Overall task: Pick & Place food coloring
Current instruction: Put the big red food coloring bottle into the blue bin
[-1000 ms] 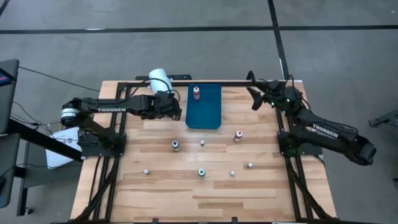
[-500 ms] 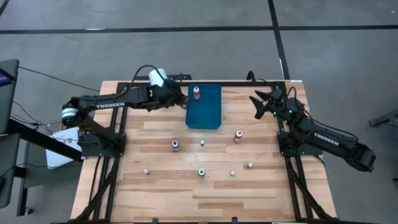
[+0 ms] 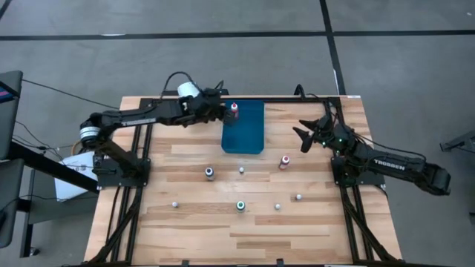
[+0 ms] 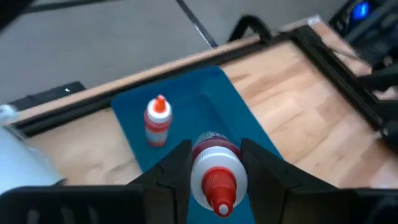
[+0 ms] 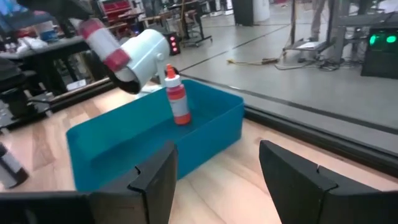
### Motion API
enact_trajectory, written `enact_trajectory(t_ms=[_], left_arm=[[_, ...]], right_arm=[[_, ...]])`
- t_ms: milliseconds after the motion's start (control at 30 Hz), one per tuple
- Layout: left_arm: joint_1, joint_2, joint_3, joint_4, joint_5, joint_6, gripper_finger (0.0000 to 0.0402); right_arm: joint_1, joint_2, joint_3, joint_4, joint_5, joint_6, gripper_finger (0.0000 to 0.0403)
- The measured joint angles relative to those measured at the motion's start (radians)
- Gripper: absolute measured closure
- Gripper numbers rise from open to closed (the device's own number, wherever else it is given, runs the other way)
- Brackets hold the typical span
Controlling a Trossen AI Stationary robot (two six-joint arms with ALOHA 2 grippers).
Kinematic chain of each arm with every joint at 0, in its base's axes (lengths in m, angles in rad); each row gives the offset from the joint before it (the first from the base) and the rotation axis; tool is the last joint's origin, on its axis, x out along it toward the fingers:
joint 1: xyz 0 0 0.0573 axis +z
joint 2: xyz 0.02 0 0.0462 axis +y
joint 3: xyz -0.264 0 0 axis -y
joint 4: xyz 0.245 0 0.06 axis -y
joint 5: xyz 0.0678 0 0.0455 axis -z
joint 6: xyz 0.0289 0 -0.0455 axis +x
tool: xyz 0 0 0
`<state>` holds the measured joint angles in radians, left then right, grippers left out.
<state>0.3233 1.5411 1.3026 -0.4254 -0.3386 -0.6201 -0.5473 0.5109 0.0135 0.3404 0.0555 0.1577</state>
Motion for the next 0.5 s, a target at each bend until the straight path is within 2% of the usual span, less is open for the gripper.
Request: enact_trajectory(t_ms=[133,300,500], left_arm=[[-0.001,0.108,0.099,-0.022,0.024,0.063,0.0292],[0.006,0.229,0.257,-0.176,0.016,0.144,0.0291],[0.023,0.315,0.379,-0.242,-0.015,0.221,0.0291]], right_arm=[[0.012,0.006,0.000,-0.006,0.009,0.004,0.0188],[0.010,0.006,0.000,-0.011,0.026,0.018,0.0188],[0.010,0.006,0.000,-0.011,0.027,0.018,0.0188]])
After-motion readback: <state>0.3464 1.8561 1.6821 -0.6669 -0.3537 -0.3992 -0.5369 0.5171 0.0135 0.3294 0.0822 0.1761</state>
